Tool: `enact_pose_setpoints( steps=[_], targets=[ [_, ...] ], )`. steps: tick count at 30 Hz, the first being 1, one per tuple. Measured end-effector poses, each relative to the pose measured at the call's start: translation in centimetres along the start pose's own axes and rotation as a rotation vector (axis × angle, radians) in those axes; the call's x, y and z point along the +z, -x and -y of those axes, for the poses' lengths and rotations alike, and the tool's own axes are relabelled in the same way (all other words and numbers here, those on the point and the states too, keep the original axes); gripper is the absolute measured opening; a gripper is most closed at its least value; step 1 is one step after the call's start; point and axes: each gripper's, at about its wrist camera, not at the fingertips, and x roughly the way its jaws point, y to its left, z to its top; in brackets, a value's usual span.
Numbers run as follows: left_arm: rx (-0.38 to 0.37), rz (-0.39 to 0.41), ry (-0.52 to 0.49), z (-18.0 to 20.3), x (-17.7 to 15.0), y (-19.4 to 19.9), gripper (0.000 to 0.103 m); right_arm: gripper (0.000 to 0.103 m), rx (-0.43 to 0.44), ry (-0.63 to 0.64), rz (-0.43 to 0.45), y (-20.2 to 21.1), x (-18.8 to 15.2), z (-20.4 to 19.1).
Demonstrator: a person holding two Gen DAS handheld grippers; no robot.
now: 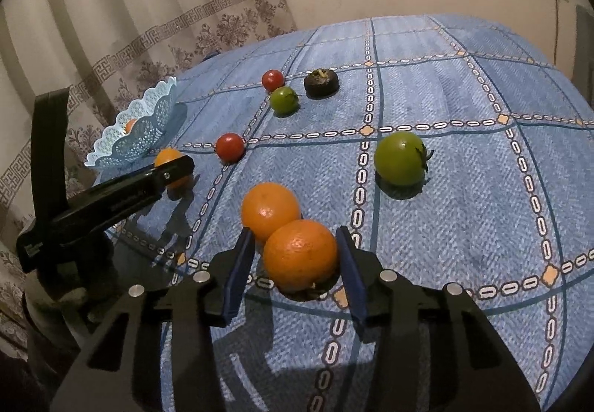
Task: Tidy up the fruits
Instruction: 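Grasp the large orange with the left tool while the right tool grasps a tangerine, then carry both fruits over the blue basket and open both tools to release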
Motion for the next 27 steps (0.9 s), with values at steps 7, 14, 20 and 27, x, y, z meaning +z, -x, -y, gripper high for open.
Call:
enact_pose_setpoints(
  steps=[7, 14, 20, 27],
  targets=[
    [-0.002, 0.019, -0.012, 0.3, -0.2, 0.4, 0.040, 0.039, -0.025, -0.015, 0.006, 1.0, -0.6, 0.3],
    [-0.011, 0.032, -0.010, 0.2, -0.3, 0.9, 0.040, 0.039, -0.059, -0.033, 0.025, 2.6, -0.9, 0.8],
    [-0.008, 0.041, -0.014, 0.1, -0.3, 1.4, 0.040, 0.039, -0.066, -0.037, 0.051, 3.3, -0.6, 0.5],
    [0.007, 0.086, -0.008, -0.5, 0.4, 3.3, 0.040, 0.039, -0.062, -0.014, 0.060, 3.2, 0.6, -0.6]
  ],
)
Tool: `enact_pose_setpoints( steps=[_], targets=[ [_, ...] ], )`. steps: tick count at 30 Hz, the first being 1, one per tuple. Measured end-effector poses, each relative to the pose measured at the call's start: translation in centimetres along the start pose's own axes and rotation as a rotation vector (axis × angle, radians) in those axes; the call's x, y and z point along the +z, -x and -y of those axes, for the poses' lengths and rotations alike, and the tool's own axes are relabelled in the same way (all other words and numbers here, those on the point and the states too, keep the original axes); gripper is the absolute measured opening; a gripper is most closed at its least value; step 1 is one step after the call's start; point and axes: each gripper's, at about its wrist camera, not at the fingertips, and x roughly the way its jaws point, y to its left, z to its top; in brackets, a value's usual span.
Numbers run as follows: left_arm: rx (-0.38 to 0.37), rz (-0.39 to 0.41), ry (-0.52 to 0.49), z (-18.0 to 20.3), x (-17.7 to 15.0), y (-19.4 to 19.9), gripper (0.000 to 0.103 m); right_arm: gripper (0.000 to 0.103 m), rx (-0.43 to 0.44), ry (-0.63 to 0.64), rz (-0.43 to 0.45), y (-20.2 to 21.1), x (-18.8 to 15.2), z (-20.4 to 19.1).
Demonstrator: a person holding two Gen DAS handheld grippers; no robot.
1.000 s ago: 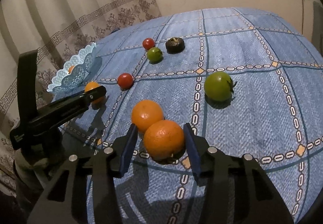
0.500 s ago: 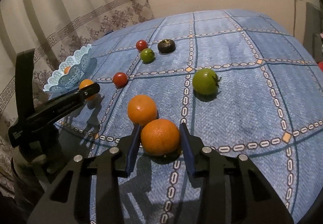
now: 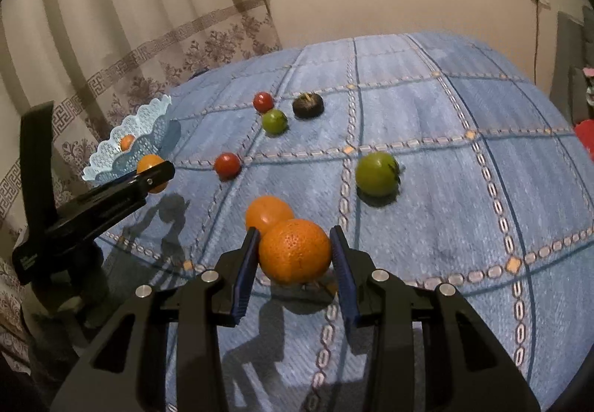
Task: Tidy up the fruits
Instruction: 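Carry both fruits over the blue basket and open both tools to release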
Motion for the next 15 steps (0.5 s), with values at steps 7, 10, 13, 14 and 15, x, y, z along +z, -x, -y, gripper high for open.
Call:
enact_pose_setpoints(
  steps=[7, 10, 13, 14, 15],
  targets=[
    [0.017, 0.053, 0.048, -2.5, 1.6, 2.0, 0.040, 0.039, 0.037, 0.030, 0.024, -0.6, 2.7, -2.7],
    [0.052, 0.081, 0.084, -4.5, 2.5, 2.6, 0.040, 0.039, 0.055, 0.037, 0.027, -1.3, 3.8, -4.0],
    [0.086, 0.102, 0.129, -6.8, 3.3, 3.1, 0.040, 0.039, 0.075, 0.038, 0.024, -2.2, 5.0, -5.3],
    [0.093, 0.107, 0.142, -7.4, 3.6, 3.3, 0.040, 0.039, 0.086, 0.041, 0.025, -2.5, 5.6, -6.0],
    [0.109, 0.119, 0.161, -8.3, 3.9, 3.6, 0.040, 0.039, 0.092, 0.046, 0.028, -2.7, 6.0, -6.6]
  ],
)
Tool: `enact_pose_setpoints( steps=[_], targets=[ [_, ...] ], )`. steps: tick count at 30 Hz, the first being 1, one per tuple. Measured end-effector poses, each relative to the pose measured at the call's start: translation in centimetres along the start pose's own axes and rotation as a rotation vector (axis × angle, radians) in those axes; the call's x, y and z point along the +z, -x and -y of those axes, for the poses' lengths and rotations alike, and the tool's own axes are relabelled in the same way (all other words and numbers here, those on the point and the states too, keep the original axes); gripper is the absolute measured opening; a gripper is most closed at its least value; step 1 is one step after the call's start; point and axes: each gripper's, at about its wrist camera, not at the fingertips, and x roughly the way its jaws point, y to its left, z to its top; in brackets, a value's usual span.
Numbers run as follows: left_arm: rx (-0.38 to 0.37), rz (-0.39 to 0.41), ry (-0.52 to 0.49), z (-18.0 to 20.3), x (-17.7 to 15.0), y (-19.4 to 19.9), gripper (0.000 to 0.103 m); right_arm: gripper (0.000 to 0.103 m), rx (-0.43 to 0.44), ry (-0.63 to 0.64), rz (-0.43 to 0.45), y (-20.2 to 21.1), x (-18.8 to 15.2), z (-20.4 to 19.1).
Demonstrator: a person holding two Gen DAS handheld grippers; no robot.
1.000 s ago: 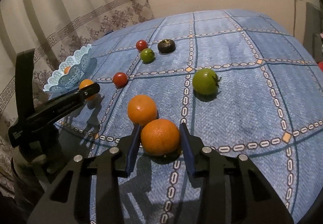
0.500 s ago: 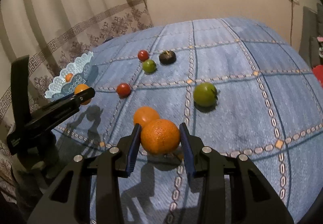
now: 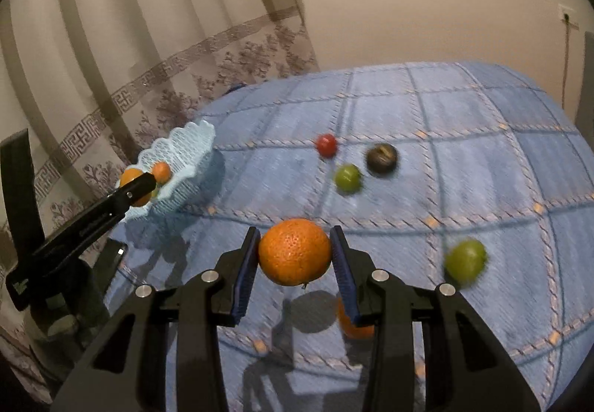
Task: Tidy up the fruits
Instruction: 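Carry both fruits over the blue basket and open both tools to release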
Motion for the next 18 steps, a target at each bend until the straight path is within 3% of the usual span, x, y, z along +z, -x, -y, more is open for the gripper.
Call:
enact_pose_setpoints(
  steps=[6, 12, 18],
  targets=[
    [0.037, 0.042, 0.048, -3.3, 1.3, 0.6, 0.040, 0.039, 0.038, 0.072, 0.026, -1.4, 2.9, -4.7],
    [0.058, 0.035, 0.087, -6.0, 1.7, -0.1, 0.040, 0.039, 0.079, 0.139, 0.029, -3.2, 4.7, -9.3],
    [0.069, 0.004, 0.128, -7.6, 1.7, -1.5, 0.040, 0.039, 0.125, 0.127, 0.002, -5.8, 6.1, -11.7]
  ],
)
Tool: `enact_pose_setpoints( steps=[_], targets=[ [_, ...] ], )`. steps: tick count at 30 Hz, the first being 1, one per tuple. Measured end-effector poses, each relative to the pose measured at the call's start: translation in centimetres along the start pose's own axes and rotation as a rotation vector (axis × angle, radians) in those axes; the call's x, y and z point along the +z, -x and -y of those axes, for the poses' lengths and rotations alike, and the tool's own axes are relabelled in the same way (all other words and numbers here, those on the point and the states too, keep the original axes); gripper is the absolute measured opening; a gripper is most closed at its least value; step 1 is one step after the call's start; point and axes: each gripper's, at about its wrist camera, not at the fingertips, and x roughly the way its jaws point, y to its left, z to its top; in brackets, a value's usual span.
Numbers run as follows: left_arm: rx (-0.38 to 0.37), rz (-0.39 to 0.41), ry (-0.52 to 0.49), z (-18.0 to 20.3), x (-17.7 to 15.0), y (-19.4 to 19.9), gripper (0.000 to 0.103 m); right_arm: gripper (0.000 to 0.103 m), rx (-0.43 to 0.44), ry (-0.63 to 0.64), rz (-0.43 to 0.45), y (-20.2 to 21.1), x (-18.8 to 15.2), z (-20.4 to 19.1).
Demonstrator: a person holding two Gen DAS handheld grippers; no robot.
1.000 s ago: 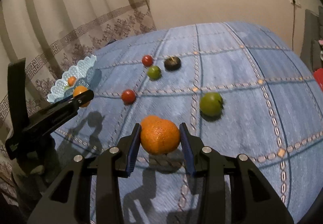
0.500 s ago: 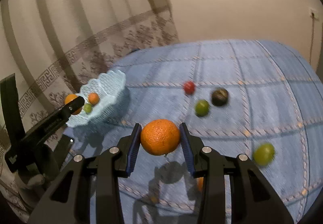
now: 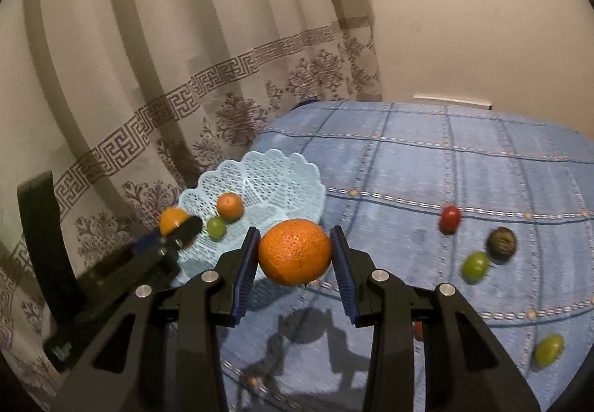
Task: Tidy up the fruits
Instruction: 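Carry both fruits over the blue basket and open both tools to release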
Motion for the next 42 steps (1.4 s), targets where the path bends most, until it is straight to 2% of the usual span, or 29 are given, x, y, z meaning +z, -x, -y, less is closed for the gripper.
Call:
enact_pose_setpoints(
  steps=[8, 15, 18, 19, 20, 21, 23, 29, 33, 39, 42],
  targets=[
    [0.014, -0.022, 0.022, -0.5, -0.3, -1.0, 0.040, 0.039, 0.019, -0.018, -0.045, -4.0, 1.1, -1.1],
    [0.031, -0.034, 0.053, -1.1, -0.4, -1.2, 0.042, 0.040, 0.024, -0.031, -0.074, -5.8, 0.9, -1.6],
    [0.043, -0.019, 0.078, -1.6, -0.2, -1.0, 0.064, 0.040, 0.037, -0.048, -0.078, -6.2, 1.4, -1.5],
    [0.051, -0.009, 0.084, -1.7, -0.1, -0.8, 0.066, 0.040, 0.039, -0.055, -0.078, -6.2, 1.5, -1.5],
    [0.061, -0.003, 0.085, -1.8, -0.1, -0.8, 0.066, 0.042, 0.041, -0.066, -0.079, -6.3, 1.6, -1.4],
    [0.072, 0.001, 0.083, -1.8, -0.1, -0.7, 0.066, 0.049, 0.047, -0.078, -0.076, -6.2, 1.7, -1.3],
    [0.079, -0.002, 0.080, -1.8, -0.1, -0.9, 0.066, 0.053, 0.058, -0.100, -0.063, -5.8, 1.8, -1.1],
    [0.086, 0.006, 0.074, -1.7, 0.0, -0.7, 0.066, 0.054, 0.060, -0.102, -0.036, -4.8, 1.9, -1.4],
    [0.100, 0.018, 0.092, -2.0, -0.1, -0.4, 0.076, 0.055, 0.049, -0.096, -0.015, -3.9, 1.7, -1.5],
    [0.107, 0.028, 0.101, -2.0, 0.0, -0.3, 0.078, 0.057, 0.021, -0.093, 0.021, -2.7, 1.4, -1.5],
    [0.107, 0.039, 0.098, -1.9, 0.0, 0.0, 0.082, 0.059, 0.011, -0.101, 0.031, -2.2, 1.3, -1.2]
  ],
)
